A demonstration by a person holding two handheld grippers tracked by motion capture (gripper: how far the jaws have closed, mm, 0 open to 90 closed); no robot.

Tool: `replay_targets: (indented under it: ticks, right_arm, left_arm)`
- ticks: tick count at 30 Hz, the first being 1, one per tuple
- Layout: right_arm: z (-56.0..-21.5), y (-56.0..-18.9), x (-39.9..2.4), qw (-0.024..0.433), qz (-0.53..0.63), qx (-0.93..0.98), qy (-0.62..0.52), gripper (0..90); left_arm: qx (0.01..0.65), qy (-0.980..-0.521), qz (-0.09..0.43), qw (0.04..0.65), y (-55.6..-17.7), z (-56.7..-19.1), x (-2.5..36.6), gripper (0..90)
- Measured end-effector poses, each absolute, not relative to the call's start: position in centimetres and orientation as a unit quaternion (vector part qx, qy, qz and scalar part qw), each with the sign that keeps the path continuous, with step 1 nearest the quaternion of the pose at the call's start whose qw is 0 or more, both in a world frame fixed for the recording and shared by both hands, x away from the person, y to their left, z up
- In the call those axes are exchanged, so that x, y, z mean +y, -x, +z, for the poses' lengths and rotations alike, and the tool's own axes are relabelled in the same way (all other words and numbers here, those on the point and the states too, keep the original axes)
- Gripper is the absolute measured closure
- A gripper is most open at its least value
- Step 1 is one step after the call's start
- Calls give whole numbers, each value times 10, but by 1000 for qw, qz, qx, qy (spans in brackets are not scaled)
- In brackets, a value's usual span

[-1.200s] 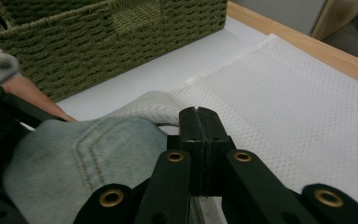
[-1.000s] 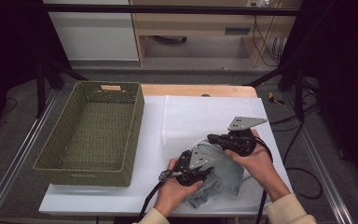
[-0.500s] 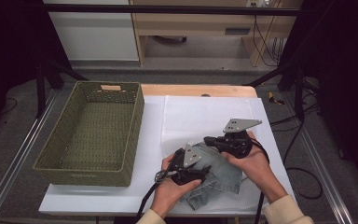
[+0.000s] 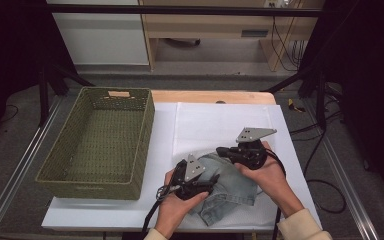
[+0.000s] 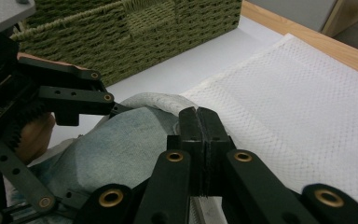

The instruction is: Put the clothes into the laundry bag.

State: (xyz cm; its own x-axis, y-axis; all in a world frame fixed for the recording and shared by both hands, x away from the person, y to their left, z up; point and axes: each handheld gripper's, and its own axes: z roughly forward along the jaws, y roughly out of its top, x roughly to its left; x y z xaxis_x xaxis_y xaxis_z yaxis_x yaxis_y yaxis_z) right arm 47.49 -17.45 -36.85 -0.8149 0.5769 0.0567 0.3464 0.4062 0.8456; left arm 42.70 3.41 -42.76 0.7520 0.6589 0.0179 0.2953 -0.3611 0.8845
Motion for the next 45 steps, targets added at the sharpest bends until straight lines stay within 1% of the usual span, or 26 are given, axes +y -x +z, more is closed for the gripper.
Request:
replay_targets:
  ticks: [2, 8, 19, 28, 45]
  right_arm:
    - [-368, -473, -174, 122, 468, 830, -277, 900]
    - [-368, -469, -171, 115, 469, 832, -273, 900]
    - [-373, -468, -162, 101, 465, 837, -271, 900]
    - [-380, -466, -162, 87, 465, 839, -268, 900]
    - [-382, -464, -165, 80, 465, 840, -268, 900]
  left_arm:
    - [302, -800, 185, 484, -427, -427, 35, 324]
    - [308, -792, 199, 488, -421, -425, 47, 282]
    - [315, -781, 196, 503, -412, -429, 66, 285]
    - [318, -778, 197, 504, -410, -431, 68, 288]
    - [322, -766, 206, 517, -409, -423, 75, 279]
